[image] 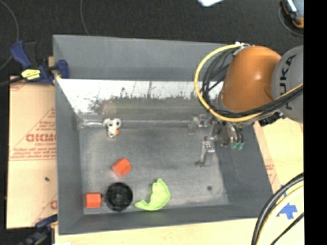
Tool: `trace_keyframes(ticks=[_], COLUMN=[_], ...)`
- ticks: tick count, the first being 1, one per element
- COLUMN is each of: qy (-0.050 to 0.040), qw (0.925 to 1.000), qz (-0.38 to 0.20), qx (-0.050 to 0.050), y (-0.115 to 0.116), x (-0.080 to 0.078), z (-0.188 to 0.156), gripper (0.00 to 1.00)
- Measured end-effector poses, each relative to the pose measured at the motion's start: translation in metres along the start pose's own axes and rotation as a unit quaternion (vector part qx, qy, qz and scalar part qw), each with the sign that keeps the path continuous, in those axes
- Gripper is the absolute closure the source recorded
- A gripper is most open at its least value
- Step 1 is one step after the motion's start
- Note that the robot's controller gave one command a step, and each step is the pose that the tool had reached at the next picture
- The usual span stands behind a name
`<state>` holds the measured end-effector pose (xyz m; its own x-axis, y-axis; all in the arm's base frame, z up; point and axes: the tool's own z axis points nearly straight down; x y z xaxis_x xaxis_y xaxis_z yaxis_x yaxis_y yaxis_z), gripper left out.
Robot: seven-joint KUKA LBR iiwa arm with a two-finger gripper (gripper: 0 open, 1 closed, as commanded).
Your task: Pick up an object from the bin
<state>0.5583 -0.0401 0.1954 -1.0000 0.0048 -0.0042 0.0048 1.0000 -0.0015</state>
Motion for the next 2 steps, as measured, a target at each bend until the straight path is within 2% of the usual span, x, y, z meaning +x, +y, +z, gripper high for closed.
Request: trace_keyframes(ticks=[1,2], qy=[0.0026,-0.0026], qw=[0.9979,0.9983], qz=[-0.065,-0.058], qx=[0.0,0.0], y=[0.076,0.088], x=[0.032,0.006], z=[0.043,0.07], gripper=[0.0,0.0])
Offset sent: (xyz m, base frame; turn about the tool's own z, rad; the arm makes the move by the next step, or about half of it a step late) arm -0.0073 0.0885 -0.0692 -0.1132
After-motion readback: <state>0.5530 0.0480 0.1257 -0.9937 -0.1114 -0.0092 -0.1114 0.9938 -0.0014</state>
